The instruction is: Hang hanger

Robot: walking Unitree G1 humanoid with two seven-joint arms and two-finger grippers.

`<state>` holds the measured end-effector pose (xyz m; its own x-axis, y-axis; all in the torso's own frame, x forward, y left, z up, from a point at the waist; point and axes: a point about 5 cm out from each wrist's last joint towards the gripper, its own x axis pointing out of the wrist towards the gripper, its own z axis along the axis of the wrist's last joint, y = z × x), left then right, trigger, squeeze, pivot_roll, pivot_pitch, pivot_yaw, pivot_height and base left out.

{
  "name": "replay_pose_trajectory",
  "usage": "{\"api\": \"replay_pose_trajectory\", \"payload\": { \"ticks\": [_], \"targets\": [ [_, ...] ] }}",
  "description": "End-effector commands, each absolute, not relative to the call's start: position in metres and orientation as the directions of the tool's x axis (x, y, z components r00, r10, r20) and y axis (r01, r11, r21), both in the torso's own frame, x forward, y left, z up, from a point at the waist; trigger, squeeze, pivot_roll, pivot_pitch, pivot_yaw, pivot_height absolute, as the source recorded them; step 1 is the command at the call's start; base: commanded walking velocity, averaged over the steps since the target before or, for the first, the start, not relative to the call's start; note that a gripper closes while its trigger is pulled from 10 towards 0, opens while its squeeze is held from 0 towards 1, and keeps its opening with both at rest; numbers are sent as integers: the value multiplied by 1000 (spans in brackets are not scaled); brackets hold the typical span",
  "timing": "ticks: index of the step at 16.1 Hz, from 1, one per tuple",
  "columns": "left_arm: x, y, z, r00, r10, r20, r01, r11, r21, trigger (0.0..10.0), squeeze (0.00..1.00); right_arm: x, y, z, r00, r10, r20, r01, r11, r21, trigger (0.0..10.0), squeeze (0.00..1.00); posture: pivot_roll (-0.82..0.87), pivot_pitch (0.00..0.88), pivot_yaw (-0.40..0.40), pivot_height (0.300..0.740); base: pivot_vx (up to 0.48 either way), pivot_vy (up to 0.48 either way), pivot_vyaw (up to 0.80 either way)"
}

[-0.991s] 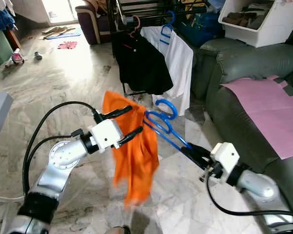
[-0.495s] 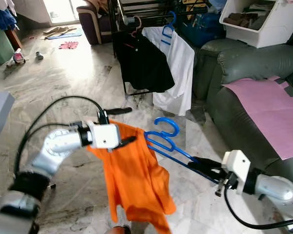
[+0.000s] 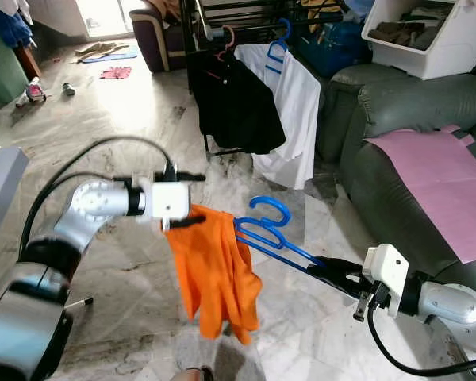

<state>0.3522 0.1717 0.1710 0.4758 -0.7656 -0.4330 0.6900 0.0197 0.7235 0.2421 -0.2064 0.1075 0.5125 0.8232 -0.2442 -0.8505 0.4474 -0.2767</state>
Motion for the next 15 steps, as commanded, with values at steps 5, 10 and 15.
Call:
{"api": "replay_pose_trajectory", "payload": {
  "ticks": [5,10,15],
  "targets": [
    [356,172,166,438,-732,-521,728,-51,684,745,0,250,-207,122,526,818,-234,-805,390,-446,10000,0,-62,59,67,740,0,0,0],
    [358,171,162,392,-695,-603,775,-104,624,0,0,257,-205,125,556,803,-217,-753,376,-540,10000,0,-63,59,70,740,0,0,0],
    [361,166,165,392,-692,-606,771,-112,627,0,0,259,-201,122,558,803,-210,-740,368,-563,10000,0,-64,58,71,740,0,0,0]
  ]
}}
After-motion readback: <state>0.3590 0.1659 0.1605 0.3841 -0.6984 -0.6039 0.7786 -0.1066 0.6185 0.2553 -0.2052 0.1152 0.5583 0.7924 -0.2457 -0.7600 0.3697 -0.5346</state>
